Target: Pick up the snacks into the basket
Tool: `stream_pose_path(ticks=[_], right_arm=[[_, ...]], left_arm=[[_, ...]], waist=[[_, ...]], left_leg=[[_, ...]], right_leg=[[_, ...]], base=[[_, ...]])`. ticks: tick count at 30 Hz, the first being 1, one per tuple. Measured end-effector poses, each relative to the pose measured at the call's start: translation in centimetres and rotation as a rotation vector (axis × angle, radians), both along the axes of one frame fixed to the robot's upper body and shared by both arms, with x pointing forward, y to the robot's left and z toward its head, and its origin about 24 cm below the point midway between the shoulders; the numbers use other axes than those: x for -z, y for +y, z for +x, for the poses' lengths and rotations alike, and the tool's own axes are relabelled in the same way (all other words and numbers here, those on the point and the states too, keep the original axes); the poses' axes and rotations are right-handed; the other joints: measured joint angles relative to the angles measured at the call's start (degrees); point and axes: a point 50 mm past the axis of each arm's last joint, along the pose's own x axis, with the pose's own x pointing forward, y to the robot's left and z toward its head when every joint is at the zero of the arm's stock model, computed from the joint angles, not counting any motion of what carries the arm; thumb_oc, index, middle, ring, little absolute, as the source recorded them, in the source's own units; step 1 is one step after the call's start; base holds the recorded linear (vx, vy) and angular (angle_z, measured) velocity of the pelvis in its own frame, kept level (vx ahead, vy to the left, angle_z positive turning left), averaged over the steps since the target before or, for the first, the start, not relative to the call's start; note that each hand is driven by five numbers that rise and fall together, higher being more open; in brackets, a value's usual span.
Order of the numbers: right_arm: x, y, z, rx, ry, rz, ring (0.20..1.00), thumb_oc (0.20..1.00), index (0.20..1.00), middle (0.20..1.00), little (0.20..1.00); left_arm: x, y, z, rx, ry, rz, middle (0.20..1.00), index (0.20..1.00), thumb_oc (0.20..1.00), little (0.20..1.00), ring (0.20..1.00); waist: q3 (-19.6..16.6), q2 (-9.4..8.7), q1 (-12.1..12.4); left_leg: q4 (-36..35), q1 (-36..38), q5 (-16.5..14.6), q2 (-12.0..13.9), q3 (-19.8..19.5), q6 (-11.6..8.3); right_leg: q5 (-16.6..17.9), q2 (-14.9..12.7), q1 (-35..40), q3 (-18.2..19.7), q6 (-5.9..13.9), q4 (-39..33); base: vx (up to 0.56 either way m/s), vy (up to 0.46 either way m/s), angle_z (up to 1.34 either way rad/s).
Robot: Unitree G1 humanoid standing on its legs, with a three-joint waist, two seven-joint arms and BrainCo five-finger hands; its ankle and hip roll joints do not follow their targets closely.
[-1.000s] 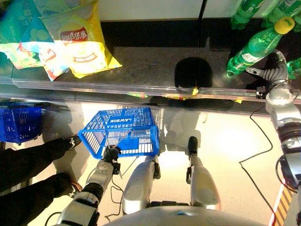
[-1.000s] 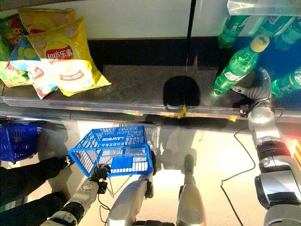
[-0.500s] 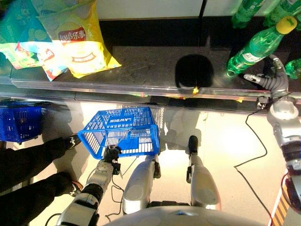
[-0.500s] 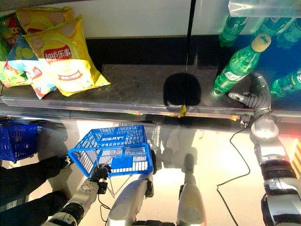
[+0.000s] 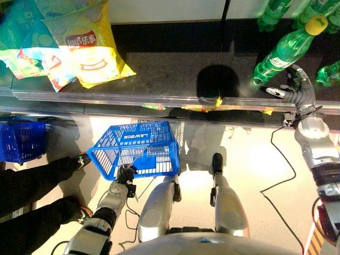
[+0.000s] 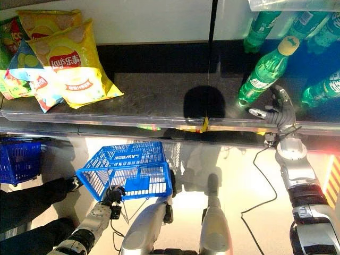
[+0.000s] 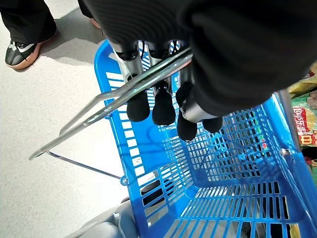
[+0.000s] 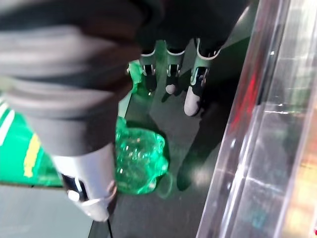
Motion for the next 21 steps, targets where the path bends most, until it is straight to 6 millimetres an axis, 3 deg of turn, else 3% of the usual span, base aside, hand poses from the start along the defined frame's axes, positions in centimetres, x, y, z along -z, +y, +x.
stream_pose_path(ticks=[10,20,21], right_arm=[[-1.6,4.3,4.2,-0.047,0.018,-0.077,1.000,1.000,1.000,1.000,1.000],[-3.5,6.9,5.9,-0.098,0.004,-0.121,1.000,1.000,1.000,1.000,1.000],[-3.7,7.0,6.0,-0.098,0.006,-0.131,0.445,0.445,0.445,0.445,0.445]], left_arm=[[0.2,-0.3,-0.3,0.016,0.009,0.006,0.200,0.200,0.200,0.200,0.200],[0.1,-0.4,-0.2,0.016,-0.008,0.005,0.200,0.200,0.200,0.200,0.200],[0.1,-0.6,0.0,0.026,-0.011,0.006,0.200,0.200,0.200,0.200,0.200]], waist=[[0.10,0.23,0.13],[0.09,0.68,0.79],[0.03,0.85,1.27]], left_leg=[[-0.02,0.55,-0.17,0.38,0.75,-0.40],[0.00,-0.41,0.08,0.49,0.65,-0.24],[0.00,-0.40,0.08,0.54,0.61,-0.26]], right_leg=[[0.72,0.09,-0.23,0.39,-0.14,-0.30],[1.16,0.17,-1.28,0.35,-0.69,-0.18],[1.17,0.20,-1.32,0.39,-0.70,-0.06]], base=[[0.00,0.010,-0.08],[0.00,0.000,0.00],[0.00,0.000,0.00]])
